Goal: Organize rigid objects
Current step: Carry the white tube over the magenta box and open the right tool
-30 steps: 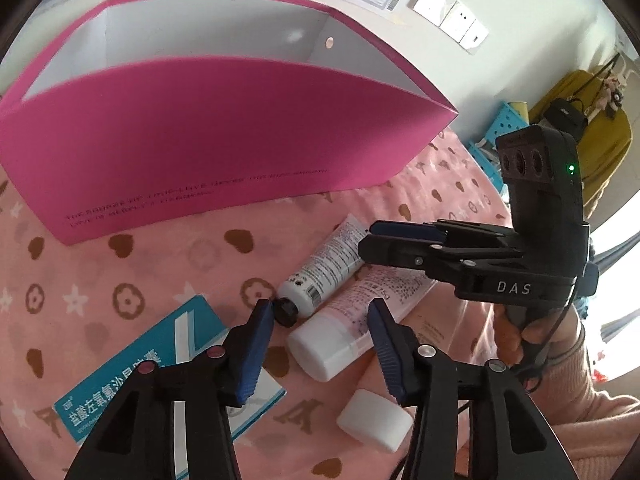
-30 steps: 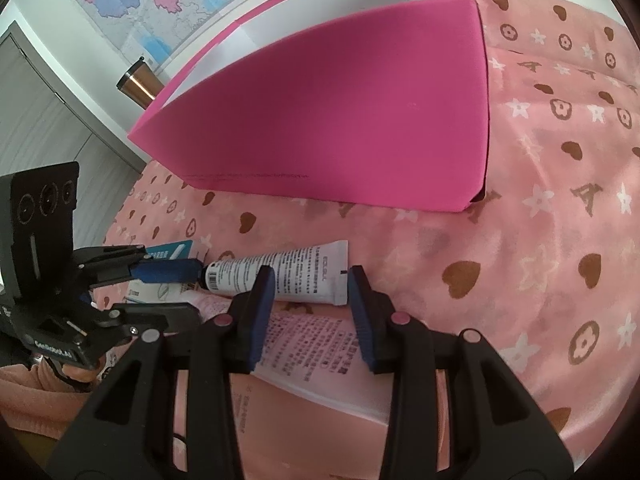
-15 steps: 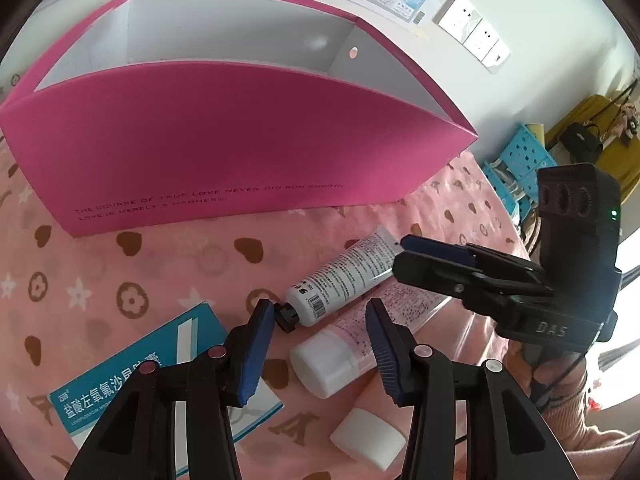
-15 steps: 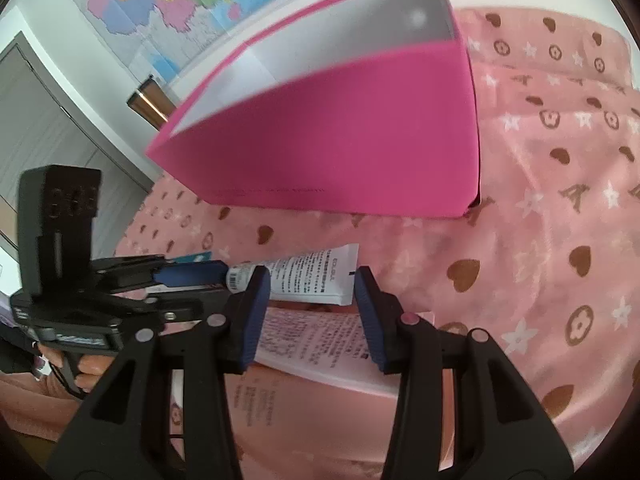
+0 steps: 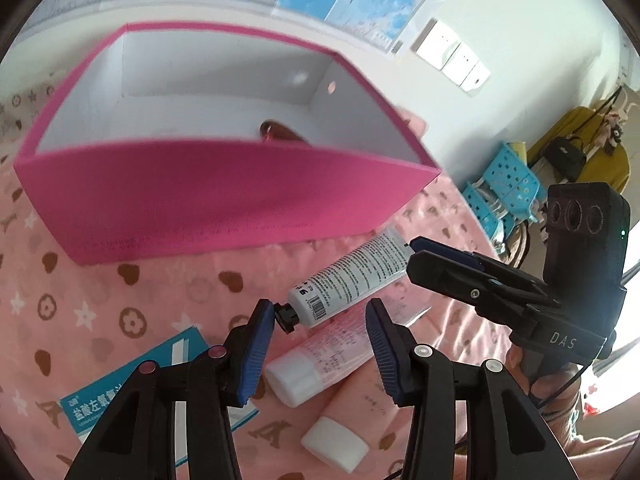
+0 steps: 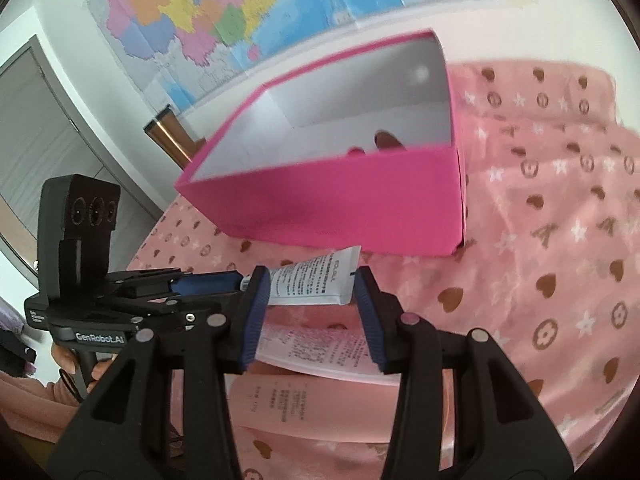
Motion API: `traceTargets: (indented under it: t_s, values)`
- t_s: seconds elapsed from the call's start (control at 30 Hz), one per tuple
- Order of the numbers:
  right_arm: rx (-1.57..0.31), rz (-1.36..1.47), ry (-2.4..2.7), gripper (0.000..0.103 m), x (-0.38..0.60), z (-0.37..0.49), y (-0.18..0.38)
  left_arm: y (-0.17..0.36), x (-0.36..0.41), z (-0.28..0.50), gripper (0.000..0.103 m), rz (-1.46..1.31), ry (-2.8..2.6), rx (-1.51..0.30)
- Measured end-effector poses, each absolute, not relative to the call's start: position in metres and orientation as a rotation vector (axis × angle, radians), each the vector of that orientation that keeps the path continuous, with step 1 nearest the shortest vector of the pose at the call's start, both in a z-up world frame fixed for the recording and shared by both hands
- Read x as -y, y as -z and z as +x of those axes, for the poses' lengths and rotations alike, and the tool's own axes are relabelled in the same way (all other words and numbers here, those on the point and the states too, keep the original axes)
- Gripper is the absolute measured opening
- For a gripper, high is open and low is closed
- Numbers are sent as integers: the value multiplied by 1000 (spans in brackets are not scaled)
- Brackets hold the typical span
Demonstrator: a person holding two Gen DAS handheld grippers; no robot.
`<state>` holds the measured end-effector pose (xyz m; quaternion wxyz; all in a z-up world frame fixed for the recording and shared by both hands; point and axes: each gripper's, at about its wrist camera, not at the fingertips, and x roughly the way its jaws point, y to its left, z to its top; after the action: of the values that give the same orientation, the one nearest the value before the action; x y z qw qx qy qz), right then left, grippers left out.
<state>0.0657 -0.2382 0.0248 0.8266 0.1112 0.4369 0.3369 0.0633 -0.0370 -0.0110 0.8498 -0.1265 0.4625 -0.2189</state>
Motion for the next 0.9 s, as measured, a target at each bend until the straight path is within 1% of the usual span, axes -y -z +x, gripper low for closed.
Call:
traceTargets:
  t_s: [0.23, 0.47, 0.67, 0.9]
  values:
    - [-837, 212, -714, 47, 242, 67, -58, -29, 39, 63, 47, -228, 456, -866]
    - [-773, 184, -696, 47, 243, 87, -83, -57, 46, 87, 47, -187, 441, -802]
    - [-784, 179, -675, 47, 244, 113, -85, -65, 53, 116, 47, -145, 415, -784]
    - [-839, 145, -636, 47, 242, 136, -70, -52, 59, 145, 47, -128, 397, -831]
